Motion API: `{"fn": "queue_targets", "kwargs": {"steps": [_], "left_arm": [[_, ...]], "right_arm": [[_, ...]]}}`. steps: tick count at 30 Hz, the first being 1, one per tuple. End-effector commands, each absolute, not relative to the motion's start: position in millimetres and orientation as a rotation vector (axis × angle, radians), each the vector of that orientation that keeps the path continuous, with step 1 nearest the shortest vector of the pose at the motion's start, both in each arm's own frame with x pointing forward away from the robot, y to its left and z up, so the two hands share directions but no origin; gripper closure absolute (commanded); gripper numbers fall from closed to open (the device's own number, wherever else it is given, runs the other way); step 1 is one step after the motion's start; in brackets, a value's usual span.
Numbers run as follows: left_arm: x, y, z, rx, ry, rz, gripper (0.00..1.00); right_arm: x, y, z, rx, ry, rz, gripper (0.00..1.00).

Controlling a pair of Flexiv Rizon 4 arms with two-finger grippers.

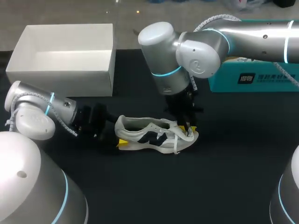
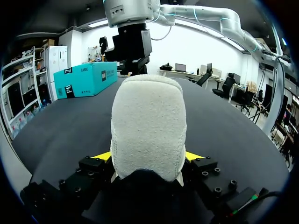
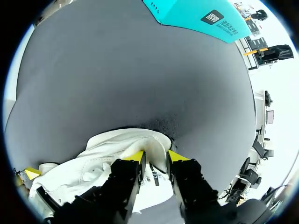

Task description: Take the shoe out of the shoebox, open the shoe tongue, remove and reinsert the insole, then place the shoe into the shoebox

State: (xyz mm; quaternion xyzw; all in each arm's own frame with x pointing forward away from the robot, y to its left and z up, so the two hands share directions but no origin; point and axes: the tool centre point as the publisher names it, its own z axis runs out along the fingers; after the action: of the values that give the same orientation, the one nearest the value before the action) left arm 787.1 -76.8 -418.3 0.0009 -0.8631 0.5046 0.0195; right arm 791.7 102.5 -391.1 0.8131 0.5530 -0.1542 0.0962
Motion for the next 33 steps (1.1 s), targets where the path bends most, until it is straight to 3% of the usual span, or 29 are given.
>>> {"fn": "queue_targets", "kwargs": {"steps": [1,23,33], "left_arm": [[787,-76,-420,0.000,-2.678,1.562,1.00],[787,-76,-420,0.000,-2.678,1.562,1.00],[787,-76,-420,0.000,-2.678,1.562,1.00]], "right_arm": [[782,107,-370,2.397,1.611,-0.378,0.00],[781,163,-262,2.196,1.909,0.156,0.00],[763,222,-231,1.272,2.707,0.147,0.00]]}}
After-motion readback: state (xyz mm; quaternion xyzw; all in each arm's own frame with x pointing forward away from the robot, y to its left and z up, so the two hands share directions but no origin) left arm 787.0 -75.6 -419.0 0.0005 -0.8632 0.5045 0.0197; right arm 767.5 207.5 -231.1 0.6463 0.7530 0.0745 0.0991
